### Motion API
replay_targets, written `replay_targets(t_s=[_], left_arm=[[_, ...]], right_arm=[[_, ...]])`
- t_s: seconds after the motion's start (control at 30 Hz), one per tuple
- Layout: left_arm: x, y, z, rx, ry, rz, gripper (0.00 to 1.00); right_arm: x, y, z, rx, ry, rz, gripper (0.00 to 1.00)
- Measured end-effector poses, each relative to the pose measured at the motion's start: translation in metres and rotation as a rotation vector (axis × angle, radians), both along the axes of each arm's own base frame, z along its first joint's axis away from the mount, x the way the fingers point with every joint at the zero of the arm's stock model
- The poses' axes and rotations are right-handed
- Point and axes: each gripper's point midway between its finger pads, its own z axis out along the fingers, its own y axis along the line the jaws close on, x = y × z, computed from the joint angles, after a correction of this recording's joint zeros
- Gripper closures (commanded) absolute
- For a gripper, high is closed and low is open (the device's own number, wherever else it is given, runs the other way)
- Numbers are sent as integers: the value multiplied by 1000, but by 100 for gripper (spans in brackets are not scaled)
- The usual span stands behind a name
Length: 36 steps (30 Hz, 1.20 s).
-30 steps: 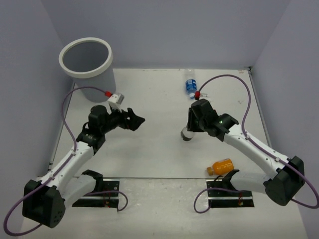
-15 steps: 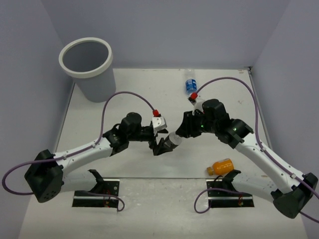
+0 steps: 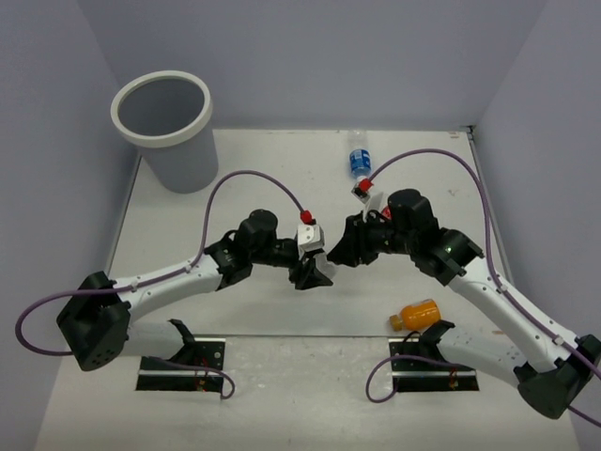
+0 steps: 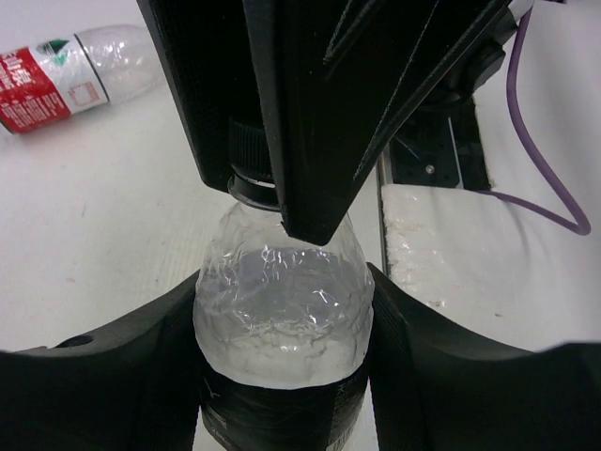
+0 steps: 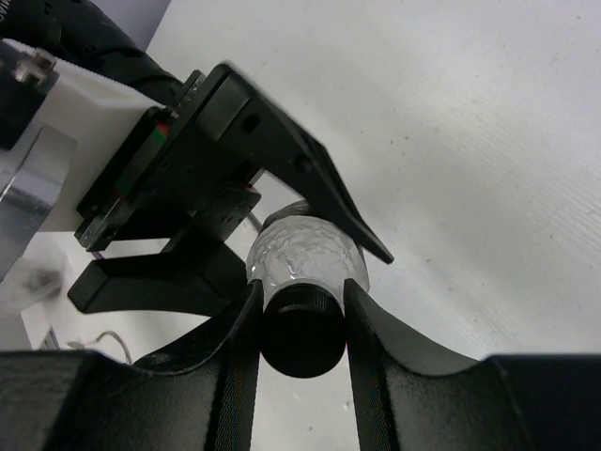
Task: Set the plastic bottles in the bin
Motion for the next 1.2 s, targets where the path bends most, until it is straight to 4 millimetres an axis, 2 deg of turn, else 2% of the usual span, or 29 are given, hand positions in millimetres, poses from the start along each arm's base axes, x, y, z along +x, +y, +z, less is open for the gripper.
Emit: replay_targets(t_s=[0.03,0.07,0.1,0.13,0.17,0.33,0.43,0.57,0.67,0.7,0.77,0.8,0.93,1.07,1.2], left_arm=[[-1,0,2,-5,-5,-4,62],[-1,0,4,-10,-10,-5,70],[-2,1,6,-14,-14,-5,76],[-2,1,8,-18,-19,-5,79],[-2,1,10,-23,-23,-3,79],[8,4,25,-58,-76,60,81],[21,7,22,-45,-86,139,84],[44,14,22,-28,-59,274,89],[75,27,31,-26,-15,419,92],[96,37,40,-32,13,513,91],[124,52,55,-55,30,631,89],[145,67,63,-54,44,732,87],[218,116,117,-80,48,1052,83],[278,181,182,-189,-13,1312,82],[323,251,220,-249,-79,1531,79]], right_arm=[[0,0,1,3,-3,-1,87],[0,0,3,8,-8,-3,60],[0,0,4,12,-10,-5,29],[-1,0,6,16,-12,-6,9],[0,-1,7,18,-11,-14,1],[12,-13,2,-27,-9,-138,1],[23,-26,7,-45,-41,-245,1],[35,-53,24,-37,-107,-419,1],[46,-83,36,-31,-154,-580,1],[50,-94,38,-32,-163,-636,1],[56,-111,39,-39,-171,-721,1],[59,-117,38,-47,-169,-751,1],[66,-126,27,-87,-142,-808,1],[73,-132,5,-156,-106,-847,1],[78,-137,-11,-211,-80,-874,1]])
